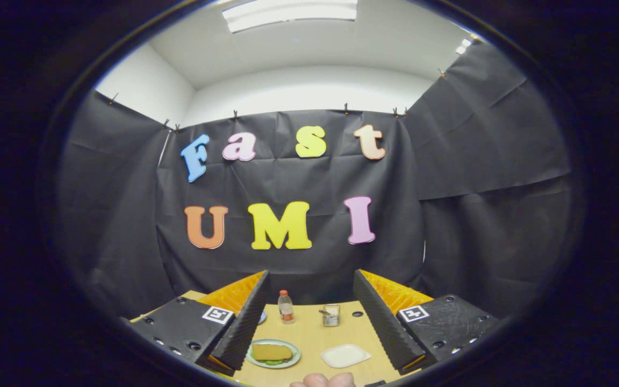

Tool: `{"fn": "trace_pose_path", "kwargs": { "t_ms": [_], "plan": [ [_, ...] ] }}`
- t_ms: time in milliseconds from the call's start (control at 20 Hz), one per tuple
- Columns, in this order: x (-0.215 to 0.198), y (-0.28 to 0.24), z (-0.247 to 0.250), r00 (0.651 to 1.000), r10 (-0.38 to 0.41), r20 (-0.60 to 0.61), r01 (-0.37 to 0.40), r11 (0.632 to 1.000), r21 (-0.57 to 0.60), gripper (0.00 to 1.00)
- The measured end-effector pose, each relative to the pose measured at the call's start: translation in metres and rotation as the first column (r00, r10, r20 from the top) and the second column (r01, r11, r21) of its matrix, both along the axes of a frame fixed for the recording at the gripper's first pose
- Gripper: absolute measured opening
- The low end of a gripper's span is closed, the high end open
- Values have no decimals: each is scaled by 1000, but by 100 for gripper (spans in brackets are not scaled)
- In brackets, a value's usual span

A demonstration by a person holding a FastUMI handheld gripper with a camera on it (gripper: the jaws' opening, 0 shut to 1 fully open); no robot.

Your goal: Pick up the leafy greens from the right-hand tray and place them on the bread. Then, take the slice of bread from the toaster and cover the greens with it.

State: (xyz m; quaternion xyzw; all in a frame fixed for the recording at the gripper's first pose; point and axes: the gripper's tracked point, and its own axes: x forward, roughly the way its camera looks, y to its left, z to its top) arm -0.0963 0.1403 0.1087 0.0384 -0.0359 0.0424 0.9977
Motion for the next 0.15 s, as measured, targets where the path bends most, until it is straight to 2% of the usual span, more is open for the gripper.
{"fn": "trace_pose_path", "kwargs": {
  "t_ms": [150],
  "plan": [
    [0, 2, -6, 1000, 4, -16, -4, 1000, 7, 96]
  ]
}}
